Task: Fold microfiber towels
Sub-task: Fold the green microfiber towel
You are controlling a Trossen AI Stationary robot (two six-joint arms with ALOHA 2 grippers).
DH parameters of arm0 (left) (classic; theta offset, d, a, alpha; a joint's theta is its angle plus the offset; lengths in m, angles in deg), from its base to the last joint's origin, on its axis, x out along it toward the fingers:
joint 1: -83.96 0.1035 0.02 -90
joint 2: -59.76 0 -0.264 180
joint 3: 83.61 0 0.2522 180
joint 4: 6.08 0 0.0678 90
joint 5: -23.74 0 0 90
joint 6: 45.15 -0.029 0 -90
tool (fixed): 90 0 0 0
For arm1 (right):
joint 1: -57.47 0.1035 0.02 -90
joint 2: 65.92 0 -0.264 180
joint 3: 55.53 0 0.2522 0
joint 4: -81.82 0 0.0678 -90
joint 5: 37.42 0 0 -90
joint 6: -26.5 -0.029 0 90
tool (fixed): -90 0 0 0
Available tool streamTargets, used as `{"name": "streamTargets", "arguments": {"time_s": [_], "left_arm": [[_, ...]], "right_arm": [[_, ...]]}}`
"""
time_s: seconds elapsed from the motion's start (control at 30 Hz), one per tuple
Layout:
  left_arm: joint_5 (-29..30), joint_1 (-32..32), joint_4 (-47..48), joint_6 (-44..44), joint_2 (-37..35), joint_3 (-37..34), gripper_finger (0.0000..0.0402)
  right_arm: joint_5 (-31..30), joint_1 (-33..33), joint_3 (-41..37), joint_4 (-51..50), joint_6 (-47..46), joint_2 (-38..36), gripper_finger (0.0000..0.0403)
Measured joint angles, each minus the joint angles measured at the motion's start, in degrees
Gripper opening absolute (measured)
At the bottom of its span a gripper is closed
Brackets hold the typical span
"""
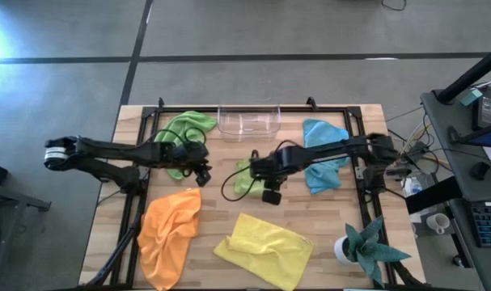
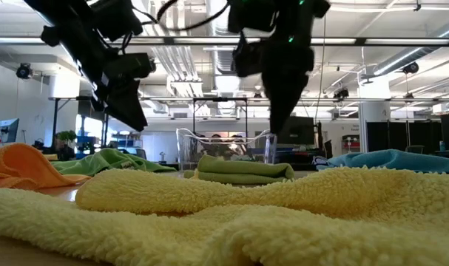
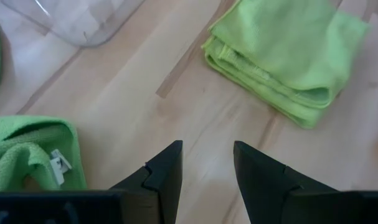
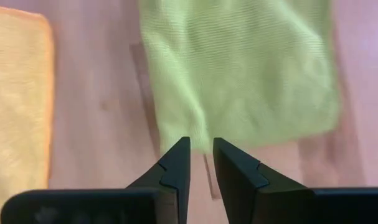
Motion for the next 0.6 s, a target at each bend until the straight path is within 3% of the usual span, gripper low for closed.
{"name": "streamTargets", "arguments": {"time_s": [0.17, 0.37, 0.6], "left_arm": [[0.02, 0.1, -0.71, -0.02, 2.89, 0.16, 0.0128], [0.1, 0.11, -0.92, -3.16, 5.79, 2.48, 0.0128], [1.86, 0.86, 0.0, -8.16, 8.03, 6.72, 0.0128]], "right_arm": [[-4.55, -0.02, -6.26, 2.59, -0.72, -9.08, 0.0068], [-4.95, -0.01, -15.82, 9.44, -5.31, -18.65, 0.0068], [-4.41, 1.88, -24.27, 14.6, -12.23, -24.91, 0.0069]]}}
